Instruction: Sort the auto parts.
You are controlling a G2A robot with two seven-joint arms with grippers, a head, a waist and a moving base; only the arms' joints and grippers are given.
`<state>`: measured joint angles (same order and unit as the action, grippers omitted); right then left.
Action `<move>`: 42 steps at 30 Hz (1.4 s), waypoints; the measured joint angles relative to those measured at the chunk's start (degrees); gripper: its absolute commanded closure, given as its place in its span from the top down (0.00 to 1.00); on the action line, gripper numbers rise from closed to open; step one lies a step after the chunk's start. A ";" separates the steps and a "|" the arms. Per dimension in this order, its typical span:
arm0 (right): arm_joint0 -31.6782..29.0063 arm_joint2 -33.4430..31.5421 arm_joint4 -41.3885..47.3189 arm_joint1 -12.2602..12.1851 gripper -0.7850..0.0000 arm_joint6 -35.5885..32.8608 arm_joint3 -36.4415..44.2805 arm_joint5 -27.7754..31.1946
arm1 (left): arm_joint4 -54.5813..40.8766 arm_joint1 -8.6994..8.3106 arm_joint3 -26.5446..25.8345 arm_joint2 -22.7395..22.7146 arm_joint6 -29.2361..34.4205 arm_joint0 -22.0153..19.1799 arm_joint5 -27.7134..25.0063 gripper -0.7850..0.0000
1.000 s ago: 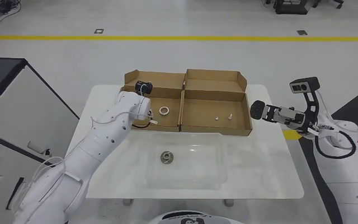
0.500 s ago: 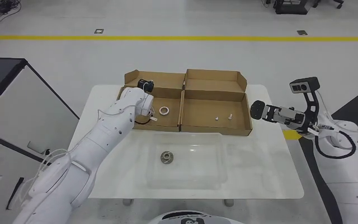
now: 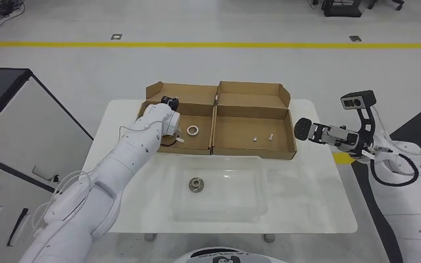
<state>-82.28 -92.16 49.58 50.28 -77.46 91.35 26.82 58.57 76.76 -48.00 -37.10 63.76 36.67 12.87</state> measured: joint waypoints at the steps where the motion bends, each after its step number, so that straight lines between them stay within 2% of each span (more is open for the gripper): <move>1: 0.00 0.00 0.00 0.00 1.00 0.00 0.00 0.00 | 0.14 0.09 0.00 -0.17 -0.44 -0.09 0.11 1.00; 11: 0.00 0.00 0.00 0.00 1.00 0.00 0.00 0.00 | 2.85 -0.06 -2.67 -1.81 -1.51 0.21 -0.71 1.00; 14: 0.00 0.00 0.00 0.00 1.00 0.00 0.00 0.00 | 3.92 -0.39 -5.47 -2.76 -0.73 0.58 -0.22 1.00; 18: 0.00 0.00 0.00 0.00 1.00 0.00 0.00 0.00 | 6.39 -1.47 -12.92 -4.85 3.32 1.65 0.63 1.00; 21: 0.00 0.00 0.00 0.00 1.00 0.00 0.00 0.00 | 8.87 -2.72 -20.99 -7.01 7.83 3.69 0.39 1.00; 25: 0.00 0.00 0.00 0.00 1.00 0.00 0.00 0.00 | 10.45 -4.21 -33.09 -9.69 13.40 7.94 -2.23 1.00; 31: 0.00 0.00 0.00 0.00 1.00 0.00 0.00 0.00 | 10.61 -5.16 -47.41 -11.11 22.35 11.72 -6.80 1.00; 35: 0.00 0.00 0.00 0.00 1.00 0.00 0.00 0.00 | 9.11 -5.07 -52.09 -9.95 24.36 13.03 -7.72 1.00; 42: 0.00 0.00 0.00 0.00 1.00 0.00 0.00 0.00 | 6.63 -4.89 -53.65 -7.79 24.24 13.08 -6.36 1.00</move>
<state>-82.28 -92.16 49.58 50.28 -77.46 91.35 26.82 65.20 71.87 -101.65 -44.89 88.00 49.75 6.51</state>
